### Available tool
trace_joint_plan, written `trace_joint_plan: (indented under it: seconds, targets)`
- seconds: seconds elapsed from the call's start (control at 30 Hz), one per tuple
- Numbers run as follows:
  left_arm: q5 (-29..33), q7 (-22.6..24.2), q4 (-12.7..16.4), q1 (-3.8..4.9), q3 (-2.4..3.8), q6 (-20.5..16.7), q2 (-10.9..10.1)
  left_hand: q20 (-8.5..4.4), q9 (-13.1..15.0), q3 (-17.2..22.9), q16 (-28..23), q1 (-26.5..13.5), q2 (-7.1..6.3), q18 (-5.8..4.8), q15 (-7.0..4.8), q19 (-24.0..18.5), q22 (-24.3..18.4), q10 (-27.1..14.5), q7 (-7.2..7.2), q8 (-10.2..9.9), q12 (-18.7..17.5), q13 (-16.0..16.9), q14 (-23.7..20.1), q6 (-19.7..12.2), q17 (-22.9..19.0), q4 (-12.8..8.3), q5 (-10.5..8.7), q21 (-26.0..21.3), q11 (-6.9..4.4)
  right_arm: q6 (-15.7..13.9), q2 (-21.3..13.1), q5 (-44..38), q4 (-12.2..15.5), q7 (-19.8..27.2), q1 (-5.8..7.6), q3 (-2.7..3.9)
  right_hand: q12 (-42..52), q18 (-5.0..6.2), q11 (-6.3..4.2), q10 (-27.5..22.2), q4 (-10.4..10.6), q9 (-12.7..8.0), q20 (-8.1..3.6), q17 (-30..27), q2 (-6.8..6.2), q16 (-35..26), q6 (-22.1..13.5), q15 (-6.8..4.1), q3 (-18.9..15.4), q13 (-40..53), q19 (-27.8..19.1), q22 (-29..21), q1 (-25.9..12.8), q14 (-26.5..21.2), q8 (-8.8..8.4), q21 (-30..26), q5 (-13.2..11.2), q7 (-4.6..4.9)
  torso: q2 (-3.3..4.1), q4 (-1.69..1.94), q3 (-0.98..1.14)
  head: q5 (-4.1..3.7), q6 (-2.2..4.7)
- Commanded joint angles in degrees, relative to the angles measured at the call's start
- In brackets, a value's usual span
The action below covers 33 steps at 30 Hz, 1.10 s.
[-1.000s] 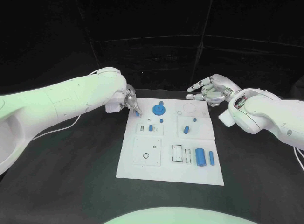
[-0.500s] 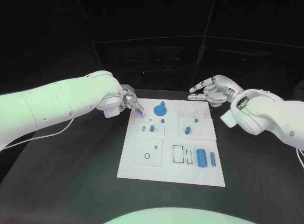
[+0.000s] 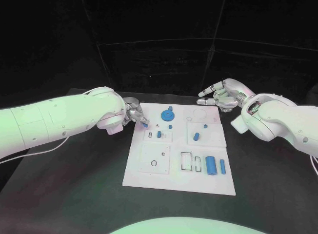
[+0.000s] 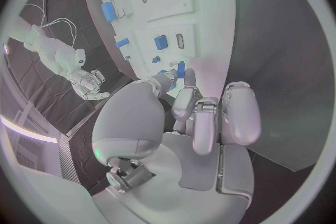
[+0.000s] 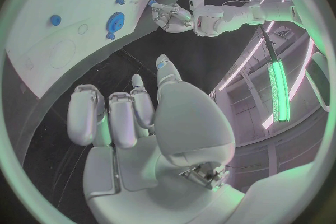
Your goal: Assemble the parts on the task board
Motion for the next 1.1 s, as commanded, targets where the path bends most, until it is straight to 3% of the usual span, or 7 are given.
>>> trace_joint_plan:
  seconds: [0.03,0.33,0.8,1.1]
  targets:
    - [-3.1,2.2,0.7,-0.36,-0.06,-3.0,-0.2,0.03,0.0,6.0,0.2,0.1,0.57,-0.19,0.20,0.3,0.1,0.4,-0.36,0.3,0.3,0.0,5.9,-0.2,15.1,-5.6,0.20,0.3,0.03,-0.3,0.1,0.1,0.0,0.4,0.11,0.03,-0.2,0.90,-0.13,-0.2,-0.1,-0.1,-0.15,0.0,0.26,-0.3,-0.2,-0.26,-0.1,0.0,-0.3,0.0,-0.1,2.6,0.25,-0.3,0.3,-0.18,0.03,0.04,-0.03,0.00,-0.02]
    - [-3.7,3.8,1.6,-1.27,-0.27,-3.3,-0.1,0.01,0.1,6.1,0.2,-0.1,0.40,-0.22,0.18,0.3,0.2,0.5,-0.39,0.5,0.3,0.1,5.9,-0.1,15.1,-5.6,0.17,0.4,0.02,-0.1,0.4,0.2,-0.1,0.4,0.10,0.03,-0.2,0.90,-0.13,-0.2,-0.1,-0.1,-0.15,0.0,0.26,-0.3,-0.2,-0.26,-0.1,0.0,-0.3,0.0,-0.1,2.6,0.25,-0.3,0.3,-0.18,0.12,-0.07,0.02,0.31,-0.05]
    - [-3.0,2.0,1.9,-1.53,-1.21,-0.2,0.2,0.00,0.1,6.2,0.2,-0.2,0.33,-0.21,0.17,0.3,0.2,0.5,-0.41,0.5,0.3,0.0,5.9,-0.1,15.1,-5.6,0.17,0.4,0.01,0.0,0.8,0.3,-0.3,0.4,0.09,0.02,-0.2,0.90,-0.13,-0.2,-0.1,-0.1,-0.15,0.0,0.28,-0.3,-0.2,-0.26,-0.2,-0.1,-0.3,-0.1,-0.2,2.6,0.27,-0.3,0.3,-0.18,0.16,-0.08,0.01,0.19,-0.34]
    - [-3.1,1.5,1.9,-1.62,-1.42,0.5,0.3,-0.01,0.1,6.2,0.2,-0.2,0.31,-0.20,0.16,0.3,0.1,0.5,-0.41,0.5,0.2,-0.1,5.9,-0.1,15.1,-5.6,0.17,0.4,0.00,0.1,0.9,0.3,-0.3,0.5,0.09,0.02,-0.2,0.90,-0.13,-0.2,-0.1,-0.1,-0.15,0.0,0.28,-0.3,-0.2,-0.26,-0.2,-0.1,-0.3,-0.1,-0.2,2.6,0.27,-0.3,0.3,-0.18,0.12,-0.05,0.02,0.18,-0.44]
